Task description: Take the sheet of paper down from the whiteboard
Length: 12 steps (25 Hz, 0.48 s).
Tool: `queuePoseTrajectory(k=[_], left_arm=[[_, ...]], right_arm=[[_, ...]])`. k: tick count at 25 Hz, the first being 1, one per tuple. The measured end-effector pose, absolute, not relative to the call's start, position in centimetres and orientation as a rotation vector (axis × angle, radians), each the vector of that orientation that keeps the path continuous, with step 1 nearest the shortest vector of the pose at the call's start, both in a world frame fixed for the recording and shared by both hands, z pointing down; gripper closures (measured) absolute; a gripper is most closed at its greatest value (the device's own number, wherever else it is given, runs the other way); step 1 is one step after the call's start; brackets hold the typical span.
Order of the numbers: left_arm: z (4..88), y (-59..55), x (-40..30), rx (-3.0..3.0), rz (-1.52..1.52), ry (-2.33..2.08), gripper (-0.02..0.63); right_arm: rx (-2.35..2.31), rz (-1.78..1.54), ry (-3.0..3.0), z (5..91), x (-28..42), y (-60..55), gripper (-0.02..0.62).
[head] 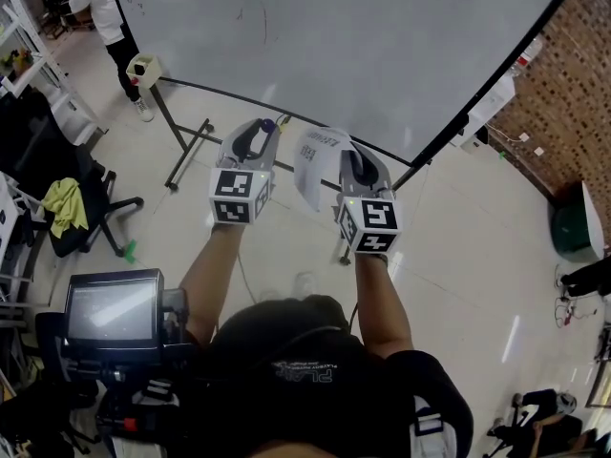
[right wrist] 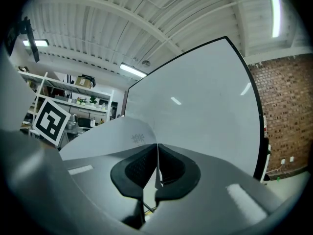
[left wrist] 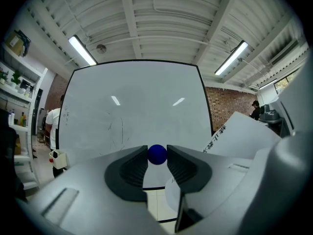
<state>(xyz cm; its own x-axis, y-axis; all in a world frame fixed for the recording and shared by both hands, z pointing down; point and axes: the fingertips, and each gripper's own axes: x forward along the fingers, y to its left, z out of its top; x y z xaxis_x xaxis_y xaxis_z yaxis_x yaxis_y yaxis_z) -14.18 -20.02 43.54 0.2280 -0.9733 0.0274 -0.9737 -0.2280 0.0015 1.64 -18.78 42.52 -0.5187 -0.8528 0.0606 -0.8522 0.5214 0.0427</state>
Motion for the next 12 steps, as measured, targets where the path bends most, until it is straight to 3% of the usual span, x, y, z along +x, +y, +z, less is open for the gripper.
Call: queuePoseTrajectory(k=[12], left_arm=[[43.3, -19.2, -14.9, 2.455, 0.009, -1.936, 0.482]], right_arm=[[1.526, -0.110, -2.637, 41.7, 0.5, -17.6, 0.581]])
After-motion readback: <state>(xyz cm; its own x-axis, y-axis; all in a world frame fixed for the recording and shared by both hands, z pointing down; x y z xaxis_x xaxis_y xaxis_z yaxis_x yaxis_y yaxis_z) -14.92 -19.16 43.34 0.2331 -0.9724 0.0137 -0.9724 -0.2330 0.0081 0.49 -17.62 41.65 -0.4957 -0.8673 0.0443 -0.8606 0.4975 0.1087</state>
